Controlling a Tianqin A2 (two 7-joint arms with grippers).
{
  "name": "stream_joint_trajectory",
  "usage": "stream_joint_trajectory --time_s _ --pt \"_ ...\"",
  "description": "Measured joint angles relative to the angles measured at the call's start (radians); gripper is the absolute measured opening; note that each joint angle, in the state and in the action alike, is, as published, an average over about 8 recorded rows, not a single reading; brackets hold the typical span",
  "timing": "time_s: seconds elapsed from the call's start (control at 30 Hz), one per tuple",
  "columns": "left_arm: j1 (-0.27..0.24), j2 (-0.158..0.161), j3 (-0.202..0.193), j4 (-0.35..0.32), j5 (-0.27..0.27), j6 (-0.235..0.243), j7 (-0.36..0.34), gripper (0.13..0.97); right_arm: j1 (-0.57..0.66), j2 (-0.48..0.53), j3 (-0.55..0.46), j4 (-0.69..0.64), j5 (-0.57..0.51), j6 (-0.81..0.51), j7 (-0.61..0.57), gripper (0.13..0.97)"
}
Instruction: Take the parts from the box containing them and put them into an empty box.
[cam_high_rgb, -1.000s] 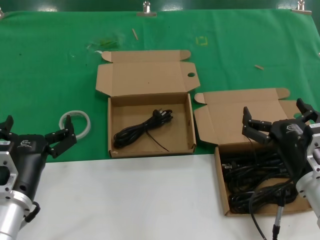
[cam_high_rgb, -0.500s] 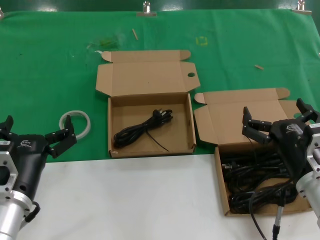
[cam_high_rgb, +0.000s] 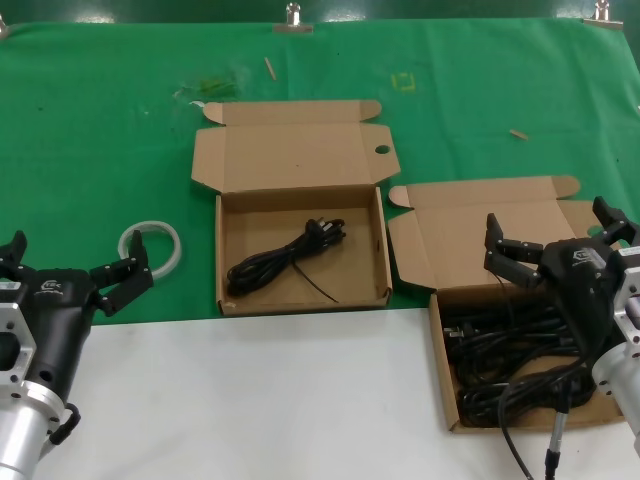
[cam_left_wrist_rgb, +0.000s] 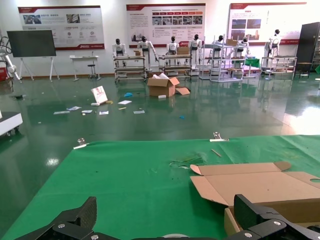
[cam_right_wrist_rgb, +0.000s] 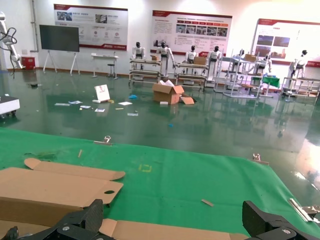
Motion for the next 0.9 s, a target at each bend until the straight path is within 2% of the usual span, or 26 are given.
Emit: stream_joint_trajectory --time_s 0.9 --pt "0.000 0.000 0.000 0.000 0.000 0.000 0.000 0.966 0.000 0.000 0.000 0.000 0.000 0.000 0.000 0.966"
